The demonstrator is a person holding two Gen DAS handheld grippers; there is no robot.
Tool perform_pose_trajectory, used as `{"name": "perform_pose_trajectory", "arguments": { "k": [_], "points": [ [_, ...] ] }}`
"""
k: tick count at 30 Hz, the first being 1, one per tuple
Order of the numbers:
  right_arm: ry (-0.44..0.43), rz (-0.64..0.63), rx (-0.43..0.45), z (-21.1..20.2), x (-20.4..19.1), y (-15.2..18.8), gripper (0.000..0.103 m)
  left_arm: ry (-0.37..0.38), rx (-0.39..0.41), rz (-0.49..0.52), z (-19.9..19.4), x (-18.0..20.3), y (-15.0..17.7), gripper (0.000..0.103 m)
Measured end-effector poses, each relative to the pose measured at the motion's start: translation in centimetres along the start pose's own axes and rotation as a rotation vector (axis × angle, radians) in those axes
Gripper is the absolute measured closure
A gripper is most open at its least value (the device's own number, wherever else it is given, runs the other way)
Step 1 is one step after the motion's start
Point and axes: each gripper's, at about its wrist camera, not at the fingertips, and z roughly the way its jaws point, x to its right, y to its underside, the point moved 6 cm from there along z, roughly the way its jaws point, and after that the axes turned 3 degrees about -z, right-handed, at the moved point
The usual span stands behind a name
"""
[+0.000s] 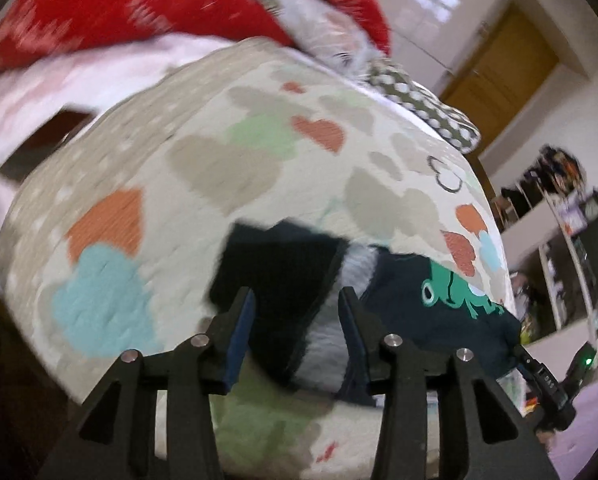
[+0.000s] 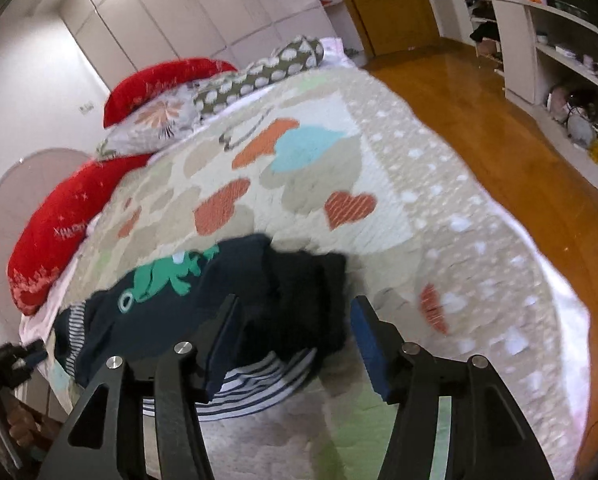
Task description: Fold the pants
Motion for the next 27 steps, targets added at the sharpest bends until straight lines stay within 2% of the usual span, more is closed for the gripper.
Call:
{"name": "perform_pose_trajectory", "arguments": {
  "k": [2, 5, 6, 10, 13, 14, 15, 18, 22, 24, 25, 27],
  "points": [
    [0.048, -0.003, -0.007, 0.6, -0.2, 0.6, 0.042, -0.04, 0.008, 0.044, 1.8, 0.6, -0.6, 0.057],
    [0.081, 0.048, 0.033, 0.3, 0.5, 1.0, 0.039, -0.176, -0.046, 0.079, 6.2, -0.7, -0.4, 0.057],
    [0.082, 0.064, 0.037, 0.1, 0.9, 1.1, 0.038, -0.19, -0.06, 0.07, 7.0, -1.3, -0.2, 0.054],
    [0.062, 0.105, 0.014, 0.6, 1.5, 1.3, 0.034, -0.191, -0.024, 0.072, 7.3, -1.8, -0.1, 0.047],
    [-0.026, 0.086, -0.009, 1.7, 0.0, 1.1, 0.035, -0.21, -0.02, 0.069, 7.5, -2.2, -0.1, 0.042],
    [-0.046, 0.083, -0.027, 2.2, -0.4, 1.1, 0.061, -0.21, -0.02, 0.062, 7.5, -2.3, -0.1, 0.042],
    [-0.053, 0.079, -0.056, 2.7, -0.7, 1.1, 0.078, -0.21, -0.019, 0.058, 7.5, -2.3, -0.1, 0.042],
    [-0.065, 0.118, -0.058, 2.5, -0.1, 1.0, 0.083, -0.214, -0.013, 0.056, 7.4, -2.2, 0.0, 0.041],
    [-0.045, 0.172, -0.059, 1.7, 1.8, 1.5, 0.086, -0.239, 0.004, 0.075, 7.5, -2.0, 0.3, 0.038],
    [-0.068, 0.209, -0.067, 2.0, 2.4, 1.7, 0.086, -0.251, 0.006, 0.08, 7.5, -2.0, 0.3, 0.034],
    [-0.086, 0.24, -0.071, 2.1, 2.8, 1.7, 0.085, -0.255, 0.003, 0.078, 7.5, -2.2, 0.2, 0.028],
    [-0.134, 0.293, -0.066, 2.0, 3.3, 1.6, 0.081, -0.212, -0.021, 0.044, 7.3, -2.7, 0.3, 0.028]
  ]
}}
